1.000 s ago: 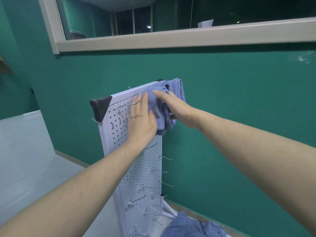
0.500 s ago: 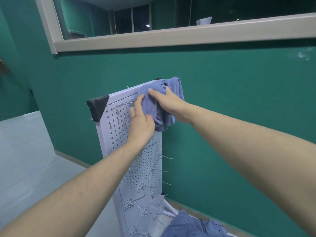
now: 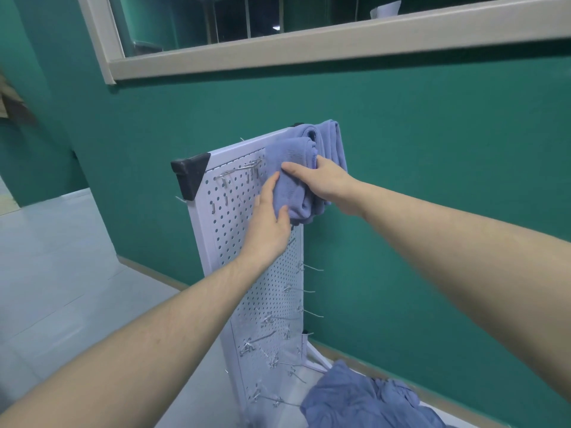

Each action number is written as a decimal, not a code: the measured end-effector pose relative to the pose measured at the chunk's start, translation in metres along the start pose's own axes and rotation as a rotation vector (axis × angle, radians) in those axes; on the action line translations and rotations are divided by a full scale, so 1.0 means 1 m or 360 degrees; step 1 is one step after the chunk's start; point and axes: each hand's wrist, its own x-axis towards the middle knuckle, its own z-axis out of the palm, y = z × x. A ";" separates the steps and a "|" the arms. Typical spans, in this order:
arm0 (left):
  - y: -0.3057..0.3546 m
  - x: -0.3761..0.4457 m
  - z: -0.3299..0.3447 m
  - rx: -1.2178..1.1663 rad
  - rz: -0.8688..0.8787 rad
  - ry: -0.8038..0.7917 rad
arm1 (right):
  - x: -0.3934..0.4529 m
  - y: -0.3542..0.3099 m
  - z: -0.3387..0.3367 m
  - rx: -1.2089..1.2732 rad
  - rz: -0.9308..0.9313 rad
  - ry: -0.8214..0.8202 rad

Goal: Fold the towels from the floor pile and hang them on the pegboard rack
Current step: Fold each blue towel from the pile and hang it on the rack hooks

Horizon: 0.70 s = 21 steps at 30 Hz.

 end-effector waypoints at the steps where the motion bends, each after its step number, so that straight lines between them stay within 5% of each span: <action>1: 0.001 -0.003 0.001 0.0046 -0.0014 -0.0012 | -0.001 0.001 0.000 0.0003 0.0012 0.0002; 6: -0.004 -0.018 0.002 0.0221 0.0080 0.0072 | -0.010 0.010 -0.003 0.0014 0.0093 -0.0049; 15: -0.005 -0.057 0.024 0.0719 0.0453 -0.0245 | -0.063 0.043 -0.030 -0.0363 0.0286 -0.0210; 21: -0.002 -0.065 0.057 0.0744 0.0402 -0.0509 | -0.101 0.081 -0.066 -0.0369 0.0430 -0.0171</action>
